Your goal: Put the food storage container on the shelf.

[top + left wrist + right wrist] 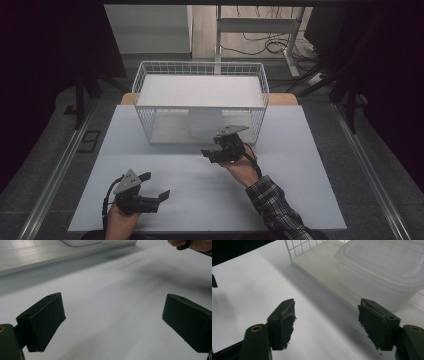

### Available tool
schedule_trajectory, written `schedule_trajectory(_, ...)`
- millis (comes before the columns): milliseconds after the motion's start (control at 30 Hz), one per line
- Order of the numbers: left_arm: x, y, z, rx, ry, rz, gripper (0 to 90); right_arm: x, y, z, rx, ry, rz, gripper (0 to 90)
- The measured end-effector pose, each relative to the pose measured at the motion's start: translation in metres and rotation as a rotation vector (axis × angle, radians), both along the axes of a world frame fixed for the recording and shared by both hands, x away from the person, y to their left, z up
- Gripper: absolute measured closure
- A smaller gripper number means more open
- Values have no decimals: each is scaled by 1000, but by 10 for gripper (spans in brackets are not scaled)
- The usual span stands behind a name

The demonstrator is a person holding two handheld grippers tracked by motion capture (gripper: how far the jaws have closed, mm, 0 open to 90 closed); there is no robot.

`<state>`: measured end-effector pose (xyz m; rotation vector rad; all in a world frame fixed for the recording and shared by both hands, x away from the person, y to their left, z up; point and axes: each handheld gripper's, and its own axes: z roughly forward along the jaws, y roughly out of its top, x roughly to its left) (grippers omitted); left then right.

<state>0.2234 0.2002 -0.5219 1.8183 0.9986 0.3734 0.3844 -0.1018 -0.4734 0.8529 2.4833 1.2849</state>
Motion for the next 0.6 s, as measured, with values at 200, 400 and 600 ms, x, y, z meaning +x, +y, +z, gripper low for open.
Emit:
schedule_trajectory(200, 0, -1, 0, 0, 1, -5, 40, -7, -5, 1, -7, -18, 2, 202)
schedule_trajectory(400, 0, -1, 0, 0, 6, -6, 41, -15, -9, -1, -15, -37, 2, 143)
schedule_trajectory(600, 0, -1, 0, 1, 6, -8, 42, -21, -13, -3, -19, -36, 1, 102)
